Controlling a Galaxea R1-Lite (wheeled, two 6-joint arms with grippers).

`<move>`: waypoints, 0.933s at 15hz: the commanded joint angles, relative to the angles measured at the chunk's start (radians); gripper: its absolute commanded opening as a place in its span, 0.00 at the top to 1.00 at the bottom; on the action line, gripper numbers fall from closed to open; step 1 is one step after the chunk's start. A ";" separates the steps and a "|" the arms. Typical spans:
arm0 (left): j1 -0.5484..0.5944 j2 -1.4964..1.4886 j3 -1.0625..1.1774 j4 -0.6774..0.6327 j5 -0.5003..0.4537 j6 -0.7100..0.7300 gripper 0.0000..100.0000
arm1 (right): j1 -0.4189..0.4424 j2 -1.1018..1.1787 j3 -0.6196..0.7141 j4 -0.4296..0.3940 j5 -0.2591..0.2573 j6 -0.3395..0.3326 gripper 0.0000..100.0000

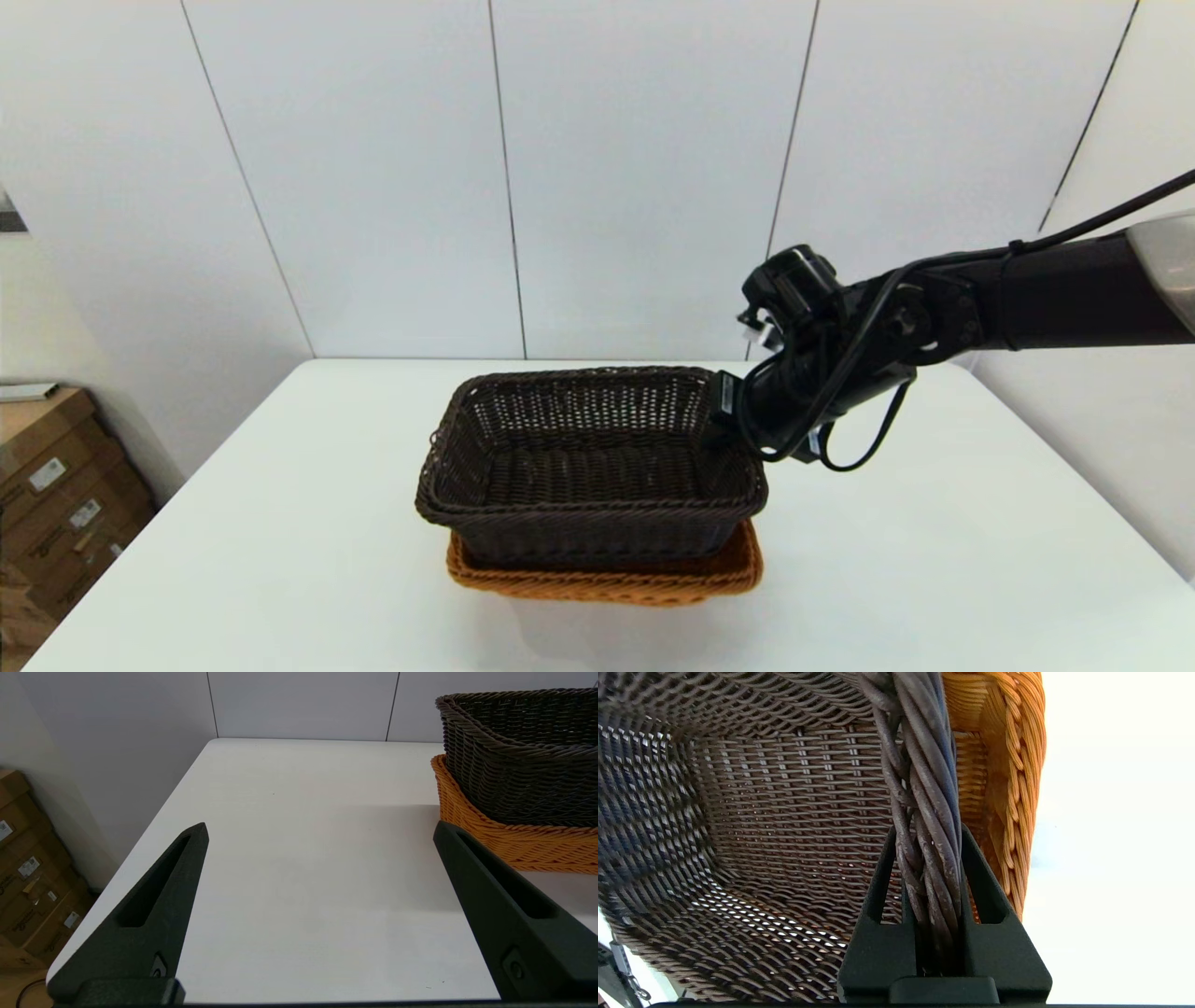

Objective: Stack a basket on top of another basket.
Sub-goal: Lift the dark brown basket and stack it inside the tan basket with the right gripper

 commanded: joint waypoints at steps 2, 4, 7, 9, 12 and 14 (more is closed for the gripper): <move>0.000 0.000 0.000 0.001 0.001 -0.001 0.00 | -0.002 -0.003 0.013 0.001 0.005 0.002 1.00; 0.000 0.000 0.000 -0.001 0.001 -0.001 0.00 | -0.003 -0.003 0.015 0.000 0.007 0.000 1.00; 0.000 0.000 0.000 0.001 0.001 -0.001 0.00 | -0.005 -0.003 0.015 0.001 0.007 0.000 1.00; 0.000 0.000 0.000 0.001 0.001 -0.001 0.00 | -0.011 -0.003 0.015 0.001 0.005 0.002 0.00; 0.000 0.000 0.000 -0.001 0.001 -0.001 0.00 | -0.013 -0.004 0.015 0.000 0.005 0.003 0.00; 0.000 0.000 0.000 0.001 0.001 -0.001 0.00 | -0.013 -0.004 0.013 0.000 0.005 0.003 0.00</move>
